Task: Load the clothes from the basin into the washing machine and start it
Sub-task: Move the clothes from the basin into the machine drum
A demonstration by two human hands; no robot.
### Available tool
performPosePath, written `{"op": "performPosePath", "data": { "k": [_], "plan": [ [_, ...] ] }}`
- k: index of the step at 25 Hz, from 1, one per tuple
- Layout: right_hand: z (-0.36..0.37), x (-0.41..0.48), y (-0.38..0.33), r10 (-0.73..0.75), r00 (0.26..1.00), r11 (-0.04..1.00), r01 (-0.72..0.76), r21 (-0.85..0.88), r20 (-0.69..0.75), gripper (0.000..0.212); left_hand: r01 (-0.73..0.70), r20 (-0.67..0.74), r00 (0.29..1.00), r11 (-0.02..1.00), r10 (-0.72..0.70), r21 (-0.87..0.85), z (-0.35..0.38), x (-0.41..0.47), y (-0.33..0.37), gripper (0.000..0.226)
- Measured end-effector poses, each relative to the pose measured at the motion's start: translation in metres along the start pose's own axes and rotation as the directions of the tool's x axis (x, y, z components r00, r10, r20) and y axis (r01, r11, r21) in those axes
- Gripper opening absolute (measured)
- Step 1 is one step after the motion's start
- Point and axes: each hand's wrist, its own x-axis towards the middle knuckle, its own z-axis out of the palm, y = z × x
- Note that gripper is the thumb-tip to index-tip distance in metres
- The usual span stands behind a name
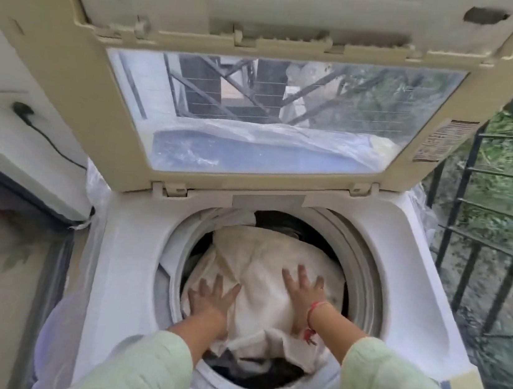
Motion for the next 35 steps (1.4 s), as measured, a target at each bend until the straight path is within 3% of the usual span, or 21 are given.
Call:
{"op": "performPosePath", "data": {
  "k": [3,6,9,13,16,18,21,23,25,27,29,32,35],
  "plan": [
    [-0.002,0.014,0.013,-0.008,1.000,1.000,0.008,0.023,0.018,0.153,0.013,-0.065,0.998,0.984,-0.025,-0.175,-0.009,0.021,-0.007,0.120],
    [-0.010,0.004,0.009,0.061,0.998,0.994,-0.059,0.090,-0.021,0.132,0.044,0.021,0.999,0.951,-0.039,-0.307,-0.015,0.048,-0.007,0.131],
    [0.000,-0.010,-0.014,0.173,0.981,0.978,-0.161,0.136,-0.084,0.113,0.094,0.105,0.992,0.939,-0.063,-0.330,-0.005,0.065,0.000,0.142],
    [0.019,-0.014,-0.020,0.175,0.978,0.981,-0.165,0.099,-0.111,0.102,0.168,0.087,0.985,0.927,-0.147,-0.336,0.014,0.062,0.012,0.143],
    [0.015,-0.019,-0.017,0.163,0.979,0.986,-0.157,0.055,-0.124,0.096,0.114,0.104,0.991,0.944,-0.085,-0.310,0.005,0.049,0.009,0.141],
    [0.000,-0.024,-0.015,0.142,0.987,0.989,-0.137,0.063,-0.070,0.095,0.057,0.115,0.993,0.951,-0.023,-0.303,-0.009,0.042,0.002,0.134],
    [-0.020,-0.028,-0.005,0.037,0.997,0.998,-0.041,0.055,0.060,0.096,-0.077,0.130,0.984,0.948,0.123,-0.310,-0.033,0.015,-0.009,0.099],
    [-0.036,-0.041,0.000,-0.065,0.993,0.995,0.058,0.079,0.098,0.085,-0.143,0.112,0.977,0.949,0.181,-0.281,-0.045,-0.014,-0.012,0.080],
    [-0.046,-0.064,0.001,-0.130,0.991,0.959,0.119,0.255,0.026,0.068,-0.191,0.053,0.975,0.937,0.215,-0.294,-0.048,-0.040,-0.015,0.068],
    [-0.053,-0.091,-0.003,-0.163,0.984,0.864,0.180,0.470,-0.076,0.066,-0.229,-0.030,0.972,0.913,0.233,-0.336,-0.048,-0.059,-0.015,0.065],
    [-0.052,-0.117,-0.012,-0.215,0.967,0.796,0.255,0.549,-0.138,0.062,-0.265,-0.125,0.964,0.877,0.234,-0.401,-0.044,-0.076,-0.019,0.067],
    [-0.040,-0.145,-0.026,-0.294,0.955,0.902,0.286,0.324,-0.023,0.047,-0.354,-0.228,0.931,0.855,0.284,-0.379,-0.030,-0.105,-0.024,0.064],
    [-0.034,-0.159,-0.023,-0.242,0.968,0.962,0.231,0.143,0.066,0.037,-0.332,-0.258,0.925,0.923,0.278,-0.193,-0.020,-0.126,-0.028,0.058]
  ]
}}
